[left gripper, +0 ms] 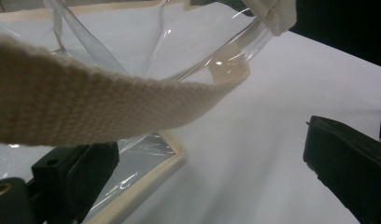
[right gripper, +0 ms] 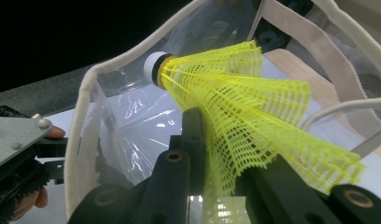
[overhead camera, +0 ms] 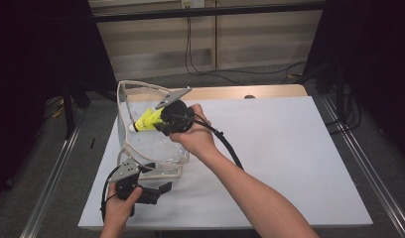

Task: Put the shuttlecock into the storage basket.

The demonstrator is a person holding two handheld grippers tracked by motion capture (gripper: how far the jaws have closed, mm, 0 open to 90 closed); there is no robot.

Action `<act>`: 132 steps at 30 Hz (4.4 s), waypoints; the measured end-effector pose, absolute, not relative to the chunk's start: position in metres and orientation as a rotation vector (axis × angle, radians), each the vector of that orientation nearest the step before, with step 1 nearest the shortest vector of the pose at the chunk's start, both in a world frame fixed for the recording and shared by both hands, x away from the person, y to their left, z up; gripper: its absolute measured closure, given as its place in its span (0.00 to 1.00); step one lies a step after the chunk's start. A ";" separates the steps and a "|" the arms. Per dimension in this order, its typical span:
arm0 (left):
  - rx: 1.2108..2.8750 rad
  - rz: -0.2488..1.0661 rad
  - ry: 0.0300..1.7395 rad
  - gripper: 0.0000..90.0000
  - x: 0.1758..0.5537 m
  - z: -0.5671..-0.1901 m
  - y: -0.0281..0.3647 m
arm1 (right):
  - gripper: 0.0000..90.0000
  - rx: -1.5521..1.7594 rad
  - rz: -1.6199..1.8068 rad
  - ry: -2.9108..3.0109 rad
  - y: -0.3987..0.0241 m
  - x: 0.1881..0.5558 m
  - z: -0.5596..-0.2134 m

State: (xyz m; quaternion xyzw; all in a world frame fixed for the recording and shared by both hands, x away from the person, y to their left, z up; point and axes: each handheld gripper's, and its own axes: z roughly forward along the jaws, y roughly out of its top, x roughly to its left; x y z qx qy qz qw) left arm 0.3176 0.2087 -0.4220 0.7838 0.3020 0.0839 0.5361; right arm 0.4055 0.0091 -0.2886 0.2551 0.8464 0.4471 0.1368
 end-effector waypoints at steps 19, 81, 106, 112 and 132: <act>1.866 0.188 0.713 0.04 0.318 -0.423 0.208 | 0.92 0.732 1.287 2.475 0.021 0.407 -0.298; 1.864 0.188 0.718 0.04 0.319 -0.423 0.210 | 0.92 0.798 1.290 2.487 0.053 0.425 -0.320; 1.861 0.192 0.728 0.04 0.319 -0.424 0.210 | 0.92 0.820 1.271 2.496 0.065 0.432 -0.335; 1.862 0.191 0.728 0.04 0.320 -0.424 0.209 | 0.92 0.816 1.263 2.505 0.066 0.434 -0.339; 1.869 0.188 0.726 0.04 0.321 -0.425 0.209 | 0.91 0.806 1.229 2.506 0.070 0.436 -0.350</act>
